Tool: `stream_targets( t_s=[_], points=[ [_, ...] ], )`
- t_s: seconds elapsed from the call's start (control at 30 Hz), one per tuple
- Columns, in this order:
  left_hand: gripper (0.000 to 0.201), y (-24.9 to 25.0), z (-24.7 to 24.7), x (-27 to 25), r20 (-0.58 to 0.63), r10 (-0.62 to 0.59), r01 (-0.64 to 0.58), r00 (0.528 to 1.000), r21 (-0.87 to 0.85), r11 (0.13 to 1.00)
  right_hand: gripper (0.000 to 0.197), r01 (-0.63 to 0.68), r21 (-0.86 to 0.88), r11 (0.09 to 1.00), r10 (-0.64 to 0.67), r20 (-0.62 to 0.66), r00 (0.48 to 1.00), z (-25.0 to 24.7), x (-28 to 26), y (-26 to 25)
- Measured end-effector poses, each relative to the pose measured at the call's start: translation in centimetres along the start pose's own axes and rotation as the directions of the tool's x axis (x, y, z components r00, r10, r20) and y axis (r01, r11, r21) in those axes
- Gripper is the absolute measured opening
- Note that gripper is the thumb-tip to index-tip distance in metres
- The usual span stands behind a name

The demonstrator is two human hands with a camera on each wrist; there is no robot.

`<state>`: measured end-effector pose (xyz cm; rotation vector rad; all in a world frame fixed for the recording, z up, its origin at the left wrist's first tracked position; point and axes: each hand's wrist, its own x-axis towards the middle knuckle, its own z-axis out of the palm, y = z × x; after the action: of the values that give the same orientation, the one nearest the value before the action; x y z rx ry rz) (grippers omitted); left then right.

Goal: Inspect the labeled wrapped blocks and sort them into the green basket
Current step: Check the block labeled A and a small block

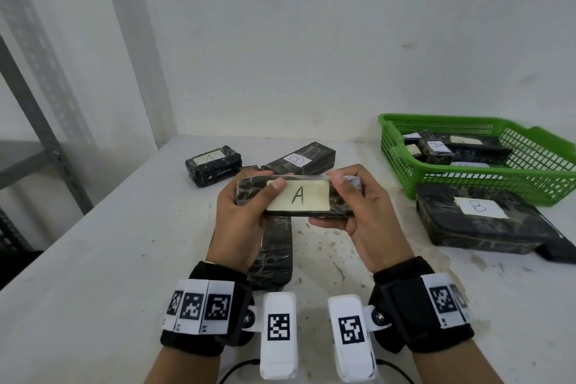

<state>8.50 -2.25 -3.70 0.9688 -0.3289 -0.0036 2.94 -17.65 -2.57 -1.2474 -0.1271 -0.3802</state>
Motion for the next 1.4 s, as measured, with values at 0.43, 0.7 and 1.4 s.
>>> stream_targets(
  t_s=[0.43, 0.7, 1.4],
  points=[
    [0.028, 0.3, 0.2, -0.3, 0.016, -0.020, 0.020, 1.000, 0.014, 1.000, 0.035, -0.019, -0.021, 1.000, 0.018, -0.054, 0.998, 0.3, -0.2, 0.3],
    [0.036, -0.1, 0.5, -0.7, 0.019, -0.032, 0.032, 0.999, 0.039, 0.999, 0.031, 0.050, -0.095, 0.994, -0.065, -0.163, 0.984, 0.5, -0.1, 0.7],
    [0.050, 0.6, 0.3, -0.4, -0.027, -0.060, 0.057, 0.998, -0.111, 0.992, 0.033, -0.107, 0.210, 0.972, 0.098, 0.053, 0.994, -0.9, 0.5, 0.1]
  ],
)
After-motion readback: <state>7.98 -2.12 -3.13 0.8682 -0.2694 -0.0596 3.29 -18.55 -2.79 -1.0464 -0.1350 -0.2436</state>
